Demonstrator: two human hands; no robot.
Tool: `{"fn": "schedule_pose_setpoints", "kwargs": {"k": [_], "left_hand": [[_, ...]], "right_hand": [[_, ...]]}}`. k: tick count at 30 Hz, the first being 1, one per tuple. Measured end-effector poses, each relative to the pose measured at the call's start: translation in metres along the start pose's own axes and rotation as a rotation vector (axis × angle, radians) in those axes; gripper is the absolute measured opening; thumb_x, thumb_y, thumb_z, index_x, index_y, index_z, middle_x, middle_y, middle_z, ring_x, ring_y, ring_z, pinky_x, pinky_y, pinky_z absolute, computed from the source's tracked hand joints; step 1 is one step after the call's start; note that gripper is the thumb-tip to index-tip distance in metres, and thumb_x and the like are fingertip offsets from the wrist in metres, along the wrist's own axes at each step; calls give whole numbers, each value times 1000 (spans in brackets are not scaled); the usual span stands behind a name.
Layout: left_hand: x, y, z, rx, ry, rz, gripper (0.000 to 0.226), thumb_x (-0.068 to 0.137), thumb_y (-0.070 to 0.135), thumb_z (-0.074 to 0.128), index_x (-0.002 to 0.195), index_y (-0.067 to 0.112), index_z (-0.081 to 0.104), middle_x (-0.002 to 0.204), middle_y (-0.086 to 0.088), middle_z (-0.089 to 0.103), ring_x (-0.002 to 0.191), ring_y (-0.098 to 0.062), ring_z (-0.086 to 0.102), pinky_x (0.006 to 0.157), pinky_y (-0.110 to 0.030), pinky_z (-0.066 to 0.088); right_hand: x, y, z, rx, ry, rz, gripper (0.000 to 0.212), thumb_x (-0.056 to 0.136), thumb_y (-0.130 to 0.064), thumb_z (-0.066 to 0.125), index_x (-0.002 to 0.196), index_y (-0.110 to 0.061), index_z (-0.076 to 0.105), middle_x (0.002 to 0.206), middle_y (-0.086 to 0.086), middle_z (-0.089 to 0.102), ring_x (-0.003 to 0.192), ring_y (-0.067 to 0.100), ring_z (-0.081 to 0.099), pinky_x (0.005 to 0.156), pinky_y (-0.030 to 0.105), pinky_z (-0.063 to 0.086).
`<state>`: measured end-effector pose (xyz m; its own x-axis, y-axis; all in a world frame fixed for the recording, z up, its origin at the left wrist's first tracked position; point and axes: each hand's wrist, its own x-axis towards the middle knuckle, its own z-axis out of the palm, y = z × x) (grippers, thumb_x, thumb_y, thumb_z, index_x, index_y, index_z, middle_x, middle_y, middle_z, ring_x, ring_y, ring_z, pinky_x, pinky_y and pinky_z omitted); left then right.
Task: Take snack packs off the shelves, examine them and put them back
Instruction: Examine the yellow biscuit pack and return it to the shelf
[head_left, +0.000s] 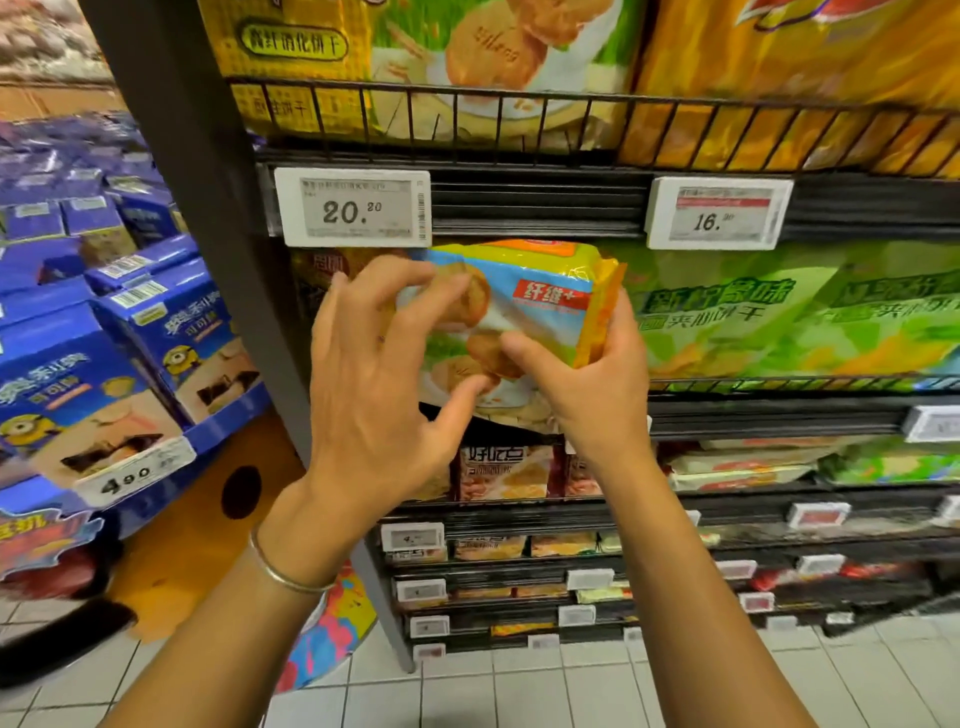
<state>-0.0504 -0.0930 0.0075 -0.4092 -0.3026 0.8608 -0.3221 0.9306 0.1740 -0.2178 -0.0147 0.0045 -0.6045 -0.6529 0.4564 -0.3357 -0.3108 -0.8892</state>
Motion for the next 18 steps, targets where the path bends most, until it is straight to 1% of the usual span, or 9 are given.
{"fn": "schedule_pose_setpoints", "kwargs": {"k": [2, 3, 5, 7, 9, 11, 14, 16, 18], "left_hand": [[0, -1, 4, 89, -125, -22, 95, 81, 44, 80, 156, 7, 36, 154, -12, 39, 145, -31, 40, 121, -49, 31], [1, -2, 5, 144, -182, -41, 102, 81, 52, 77, 160, 7, 29, 155, -14, 37, 144, -33, 40, 118, -45, 31], [2, -7, 8, 255, -245, -100, 111, 77, 65, 73, 161, 10, 25, 144, -15, 42, 131, -35, 45, 105, -47, 37], [8, -14, 7, 344, -240, -140, 111, 68, 79, 67, 151, 11, 36, 122, -12, 52, 109, -32, 45, 90, -46, 34], [16, -20, 7, 402, -210, -171, 103, 60, 86, 63, 129, 12, 44, 102, -13, 55, 94, -30, 40, 81, -44, 30], [20, -23, 10, 437, -213, -215, 92, 58, 85, 69, 110, 14, 40, 90, -17, 54, 87, -34, 46, 80, -47, 34], [18, -24, 15, 430, -224, -262, 88, 61, 76, 80, 107, 16, 36, 87, -22, 52, 84, -42, 53, 80, -52, 42], [16, -22, 17, 411, -187, -265, 84, 63, 70, 79, 110, 15, 38, 91, -23, 51, 87, -42, 51, 80, -52, 43], [17, -21, 19, 379, -131, -287, 79, 65, 66, 75, 113, 14, 39, 97, -23, 52, 94, -39, 46, 81, -52, 41]], "right_hand": [[3, -2, 0, -51, -15, 2, 55, 72, -52, 85, 117, -36, 58, 109, -14, 74, 100, 3, 72, 83, 29, 61], [4, -4, 0, -78, -26, 0, 53, 72, -55, 83, 116, -37, 58, 107, -15, 74, 98, 1, 72, 82, 27, 60], [7, -6, 1, -110, -54, 2, 51, 73, -60, 79, 114, -39, 57, 106, -15, 74, 96, -1, 71, 79, 24, 59], [7, -6, 1, -99, -108, 14, 48, 77, -58, 78, 116, -40, 56, 107, -16, 74, 98, -1, 71, 79, 21, 58], [6, -4, -1, -69, -202, 24, 45, 82, -54, 75, 120, -41, 55, 114, -14, 73, 104, 2, 70, 85, 21, 57], [6, -3, -1, -47, -329, 48, 46, 85, -51, 69, 127, -46, 52, 126, -2, 64, 114, 3, 63, 96, 25, 53], [8, -3, 0, -132, -398, 57, 46, 86, -43, 66, 129, -40, 48, 128, 8, 50, 112, -2, 54, 97, 21, 48], [5, -1, 3, -204, -295, 36, 41, 90, -36, 70, 124, -29, 47, 120, 3, 58, 107, 6, 61, 91, 29, 53], [0, 2, 7, -229, -141, 11, 41, 93, -30, 73, 121, -25, 44, 107, -4, 65, 93, 7, 66, 77, 21, 53]]}}
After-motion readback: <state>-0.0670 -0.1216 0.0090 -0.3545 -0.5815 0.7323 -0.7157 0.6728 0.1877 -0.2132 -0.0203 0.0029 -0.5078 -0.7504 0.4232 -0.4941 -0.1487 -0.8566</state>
